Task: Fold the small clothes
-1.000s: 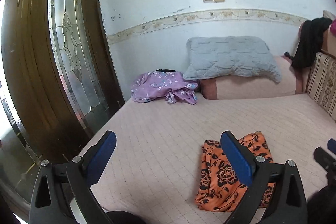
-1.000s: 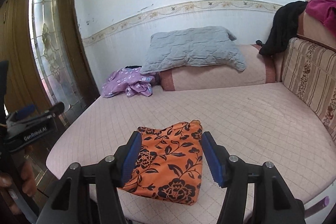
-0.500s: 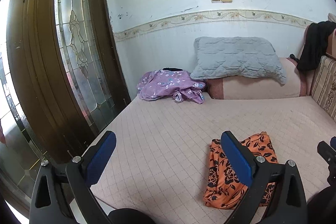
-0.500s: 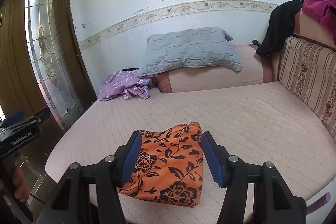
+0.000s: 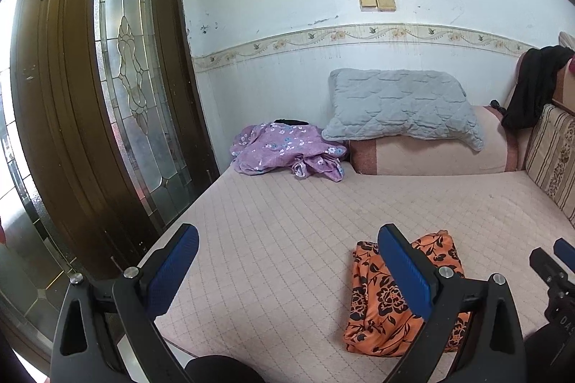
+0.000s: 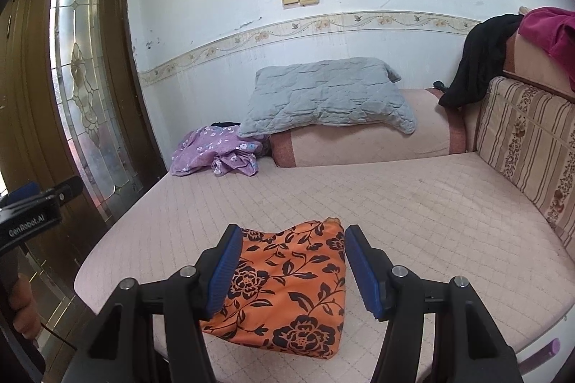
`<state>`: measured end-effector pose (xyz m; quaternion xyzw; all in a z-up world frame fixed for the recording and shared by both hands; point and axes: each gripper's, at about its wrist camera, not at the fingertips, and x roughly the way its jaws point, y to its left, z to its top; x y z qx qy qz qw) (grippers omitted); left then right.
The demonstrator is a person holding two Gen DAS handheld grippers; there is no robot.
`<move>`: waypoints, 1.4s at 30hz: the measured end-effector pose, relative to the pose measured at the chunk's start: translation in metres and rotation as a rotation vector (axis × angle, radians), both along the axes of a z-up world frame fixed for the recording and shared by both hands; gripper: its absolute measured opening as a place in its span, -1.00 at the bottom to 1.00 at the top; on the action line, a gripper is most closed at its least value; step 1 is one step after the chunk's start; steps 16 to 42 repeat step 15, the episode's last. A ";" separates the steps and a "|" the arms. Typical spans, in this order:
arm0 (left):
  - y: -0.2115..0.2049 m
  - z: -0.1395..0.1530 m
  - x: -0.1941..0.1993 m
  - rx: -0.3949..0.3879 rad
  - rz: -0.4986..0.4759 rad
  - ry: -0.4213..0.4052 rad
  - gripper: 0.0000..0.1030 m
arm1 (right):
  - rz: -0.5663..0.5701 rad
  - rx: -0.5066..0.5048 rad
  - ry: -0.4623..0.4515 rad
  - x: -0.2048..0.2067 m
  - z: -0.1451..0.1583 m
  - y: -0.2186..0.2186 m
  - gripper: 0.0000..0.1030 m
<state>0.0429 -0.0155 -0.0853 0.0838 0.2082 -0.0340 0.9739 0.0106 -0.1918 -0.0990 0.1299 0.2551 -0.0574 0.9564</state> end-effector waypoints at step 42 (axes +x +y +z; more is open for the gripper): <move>-0.002 0.006 0.000 -0.009 0.012 -0.061 0.94 | 0.005 -0.005 0.009 0.006 -0.004 -0.004 0.22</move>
